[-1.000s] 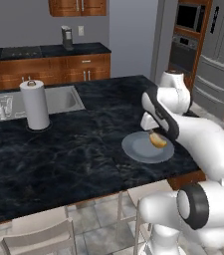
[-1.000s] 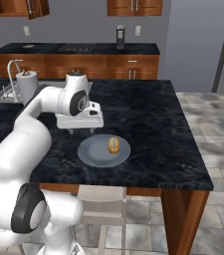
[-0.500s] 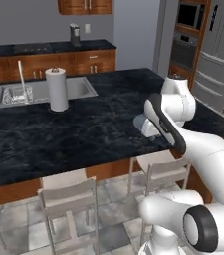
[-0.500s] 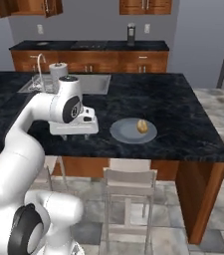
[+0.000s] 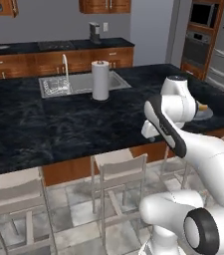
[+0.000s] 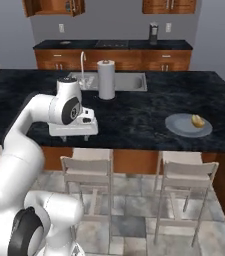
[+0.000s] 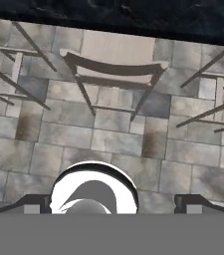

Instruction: Move the hot dog bun to the plate on the dining table and place the condiment next to that plate. Then navigate to the fridge and take the sausage and place it on the plate as well.

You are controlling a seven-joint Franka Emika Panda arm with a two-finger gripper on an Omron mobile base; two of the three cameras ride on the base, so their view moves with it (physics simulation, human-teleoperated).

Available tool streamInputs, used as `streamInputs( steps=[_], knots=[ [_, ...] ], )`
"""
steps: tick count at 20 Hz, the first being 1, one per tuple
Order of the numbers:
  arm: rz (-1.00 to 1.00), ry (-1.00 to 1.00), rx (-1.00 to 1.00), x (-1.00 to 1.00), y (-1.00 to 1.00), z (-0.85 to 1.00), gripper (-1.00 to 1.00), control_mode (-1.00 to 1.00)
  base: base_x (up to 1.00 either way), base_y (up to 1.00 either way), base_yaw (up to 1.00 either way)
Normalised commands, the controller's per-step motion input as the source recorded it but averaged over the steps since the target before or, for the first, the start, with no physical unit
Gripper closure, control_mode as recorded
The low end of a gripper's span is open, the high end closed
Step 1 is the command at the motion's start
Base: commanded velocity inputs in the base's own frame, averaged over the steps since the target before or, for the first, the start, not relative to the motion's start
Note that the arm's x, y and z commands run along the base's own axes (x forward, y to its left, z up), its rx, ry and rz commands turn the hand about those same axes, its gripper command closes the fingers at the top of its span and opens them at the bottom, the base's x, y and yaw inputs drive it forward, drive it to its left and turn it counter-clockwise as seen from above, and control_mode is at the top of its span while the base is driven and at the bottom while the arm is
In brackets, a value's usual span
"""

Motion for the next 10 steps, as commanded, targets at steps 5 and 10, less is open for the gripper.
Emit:
streamInputs(
  steps=[5, 10],
  knots=[
    [0.00, 0.00, 0.00, 0.00, 0.00, 0.00, -1.00, 1.00, -0.11, 1.00, 0.00],
    [0.00, 0.00, 0.00, 0.00, 0.00, 0.00, -1.00, 1.00, -0.09, 1.00, 0.00]
  ],
)
